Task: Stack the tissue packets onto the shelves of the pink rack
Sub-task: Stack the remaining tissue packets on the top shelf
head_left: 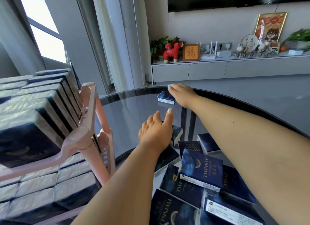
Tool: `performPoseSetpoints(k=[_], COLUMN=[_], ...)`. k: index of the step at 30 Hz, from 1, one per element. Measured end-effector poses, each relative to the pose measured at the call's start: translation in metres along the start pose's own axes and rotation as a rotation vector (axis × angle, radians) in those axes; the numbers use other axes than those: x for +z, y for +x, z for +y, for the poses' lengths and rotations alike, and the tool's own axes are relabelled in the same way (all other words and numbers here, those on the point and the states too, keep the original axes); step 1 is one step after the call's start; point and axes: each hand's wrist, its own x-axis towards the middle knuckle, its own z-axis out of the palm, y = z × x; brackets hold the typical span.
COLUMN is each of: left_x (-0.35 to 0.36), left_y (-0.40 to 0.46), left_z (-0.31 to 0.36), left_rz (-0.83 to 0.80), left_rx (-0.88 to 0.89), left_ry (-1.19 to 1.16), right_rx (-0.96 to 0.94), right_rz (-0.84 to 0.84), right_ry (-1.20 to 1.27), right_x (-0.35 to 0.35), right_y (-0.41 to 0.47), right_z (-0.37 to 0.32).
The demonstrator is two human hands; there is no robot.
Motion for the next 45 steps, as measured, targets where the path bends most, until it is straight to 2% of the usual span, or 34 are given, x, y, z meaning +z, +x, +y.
performPoseSetpoints(k=[2, 3, 5, 7, 9, 10, 11, 13, 14, 18, 23, 26, 34, 37, 42, 45], left_x=[0.000, 0.000, -0.001, -0.003, -0.004, -0.003, -0.003, -0.003, -0.003, -0.003, -0.006, -0.015, -0.054, -0.065, -0.083, -0.097], left_y=[-0.003, -0.003, -0.006, -0.009, -0.010, -0.011, -0.011, -0.012, -0.012, -0.009, -0.013, -0.018, -0.054, -0.081, -0.140, -0.175], left_z=[0.002, 0.002, 0.004, 0.005, 0.006, 0.007, 0.007, 0.006, 0.006, 0.000, 0.002, 0.006, 0.026, 0.030, 0.021, 0.008], left_rz=[0.004, 0.006, 0.011, 0.019, 0.025, 0.029, 0.035, 0.050, 0.057, 0.093, 0.164, 0.132, 0.104, 0.102, 0.095, 0.110], left_rx=[0.015, 0.015, 0.026, 0.028, 0.018, 0.015, 0.012, 0.011, 0.010, 0.001, 0.015, 0.011, 0.086, 0.118, 0.222, 0.236], left_ry=[-0.009, -0.023, -0.026, -0.028, -0.025, -0.021, -0.020, -0.025, -0.035, -0.127, -0.191, -0.163, -0.191, -0.241, -0.259, -0.292], right_rx=[0.013, 0.025, 0.004, -0.036, -0.099, -0.122, -0.130, -0.081, -0.049, -0.049, 0.003, 0.002, -0.073, -0.092, -0.116, -0.091], right_rz=[-0.194, -0.224, -0.156, -0.012, 0.167, 0.200, 0.148, -0.111, -0.188, -0.107, -0.078, -0.022, -0.051, -0.049, 0.009, 0.050], right_ry=[-0.173, -0.230, -0.313, -0.342, -0.312, -0.280, -0.254, -0.260, -0.263, -0.288, 0.063, 0.258, 0.385, 0.377, 0.109, 0.062], right_x=[0.007, 0.010, 0.010, 0.005, 0.000, 0.001, 0.003, 0.011, 0.014, 0.004, -0.024, -0.043, -0.071, -0.071, -0.062, -0.063], right_y=[0.005, 0.005, 0.000, -0.004, -0.007, -0.008, -0.010, -0.015, -0.018, -0.033, -0.078, -0.120, -0.235, -0.266, -0.302, -0.325], right_z=[-0.001, 0.000, -0.002, -0.008, -0.011, -0.011, -0.010, -0.006, -0.003, 0.001, 0.003, -0.003, -0.039, -0.055, -0.076, -0.084])
